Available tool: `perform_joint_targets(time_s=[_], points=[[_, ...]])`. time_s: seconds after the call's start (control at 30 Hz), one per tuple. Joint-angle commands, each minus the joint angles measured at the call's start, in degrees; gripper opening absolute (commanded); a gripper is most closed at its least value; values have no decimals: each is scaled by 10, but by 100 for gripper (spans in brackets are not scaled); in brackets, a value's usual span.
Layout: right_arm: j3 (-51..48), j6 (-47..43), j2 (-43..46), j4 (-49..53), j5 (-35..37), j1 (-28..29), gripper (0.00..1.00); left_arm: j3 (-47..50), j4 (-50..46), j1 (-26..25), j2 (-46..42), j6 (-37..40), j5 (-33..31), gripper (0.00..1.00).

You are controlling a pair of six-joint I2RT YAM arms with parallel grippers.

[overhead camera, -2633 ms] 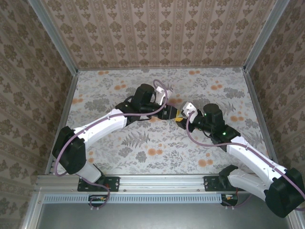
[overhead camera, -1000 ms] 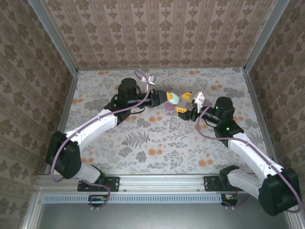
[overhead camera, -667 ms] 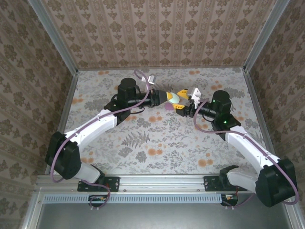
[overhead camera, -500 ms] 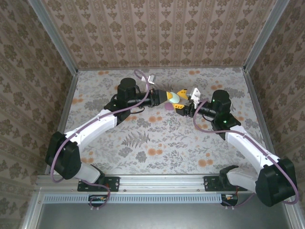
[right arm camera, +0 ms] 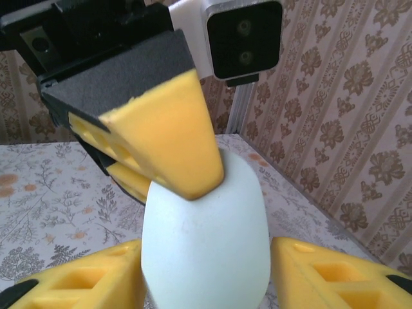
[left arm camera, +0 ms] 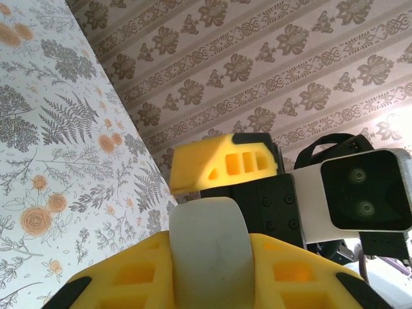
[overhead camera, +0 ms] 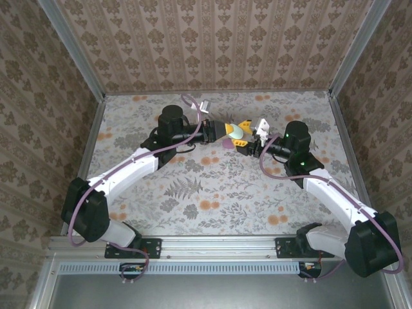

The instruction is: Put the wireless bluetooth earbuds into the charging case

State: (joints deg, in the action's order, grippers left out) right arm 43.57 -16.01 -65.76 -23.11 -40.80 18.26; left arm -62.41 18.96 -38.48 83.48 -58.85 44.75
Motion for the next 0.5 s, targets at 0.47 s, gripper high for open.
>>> perform_joint_targets(time_s=[0.47], points=[[25, 6, -5, 21, -9, 5, 39, 16, 31, 8, -22, 0, -8, 29]])
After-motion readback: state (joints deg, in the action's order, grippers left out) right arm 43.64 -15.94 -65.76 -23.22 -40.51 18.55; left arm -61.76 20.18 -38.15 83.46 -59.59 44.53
